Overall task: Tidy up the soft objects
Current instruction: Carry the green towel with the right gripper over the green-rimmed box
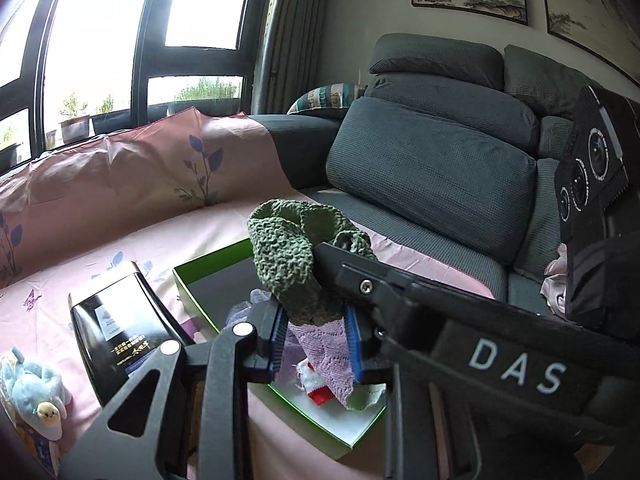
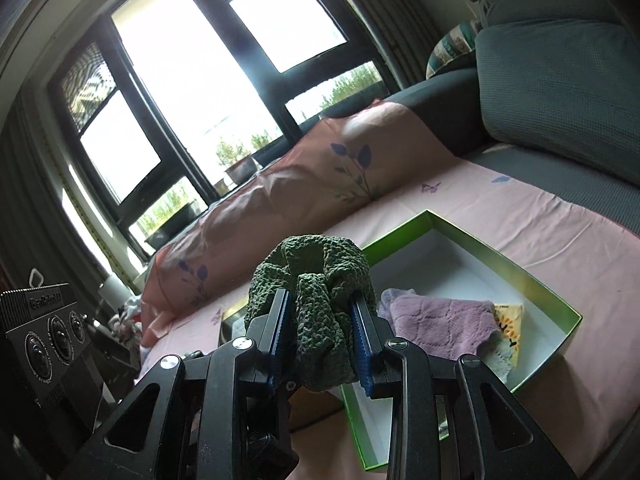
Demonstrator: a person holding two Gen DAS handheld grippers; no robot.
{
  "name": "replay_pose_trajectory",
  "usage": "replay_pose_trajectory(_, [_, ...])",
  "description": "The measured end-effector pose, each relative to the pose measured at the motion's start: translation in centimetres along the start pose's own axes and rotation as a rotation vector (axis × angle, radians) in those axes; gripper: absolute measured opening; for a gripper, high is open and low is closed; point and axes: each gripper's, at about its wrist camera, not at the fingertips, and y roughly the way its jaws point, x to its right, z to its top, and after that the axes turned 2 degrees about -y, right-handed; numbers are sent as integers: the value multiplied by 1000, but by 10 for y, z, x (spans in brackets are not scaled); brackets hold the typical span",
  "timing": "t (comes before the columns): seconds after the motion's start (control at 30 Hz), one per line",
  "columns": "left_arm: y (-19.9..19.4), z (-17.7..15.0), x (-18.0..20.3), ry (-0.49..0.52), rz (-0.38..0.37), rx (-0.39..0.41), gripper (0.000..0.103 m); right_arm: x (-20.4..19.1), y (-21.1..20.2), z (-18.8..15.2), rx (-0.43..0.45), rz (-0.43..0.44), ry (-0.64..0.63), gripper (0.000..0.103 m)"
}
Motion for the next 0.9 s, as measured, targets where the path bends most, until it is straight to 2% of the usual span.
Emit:
replay_pose_trajectory(0.27, [36, 3, 22, 47, -29, -84, 22, 45, 2, 1, -4, -15, 155, 32])
replay_pose_trajectory(0.63, [73, -3, 33, 57, -41, -173, 22, 81, 10, -4, -27, -73, 286, 32])
replay_pose_trajectory(0.8, [83, -7, 35, 53, -32, -202, 22, 90, 11, -6, -41, -106, 324, 33])
replay_pose_trajectory(0.9, [84, -10, 36, 34, -41, -189, 22, 92, 10, -7, -41, -122, 338, 33])
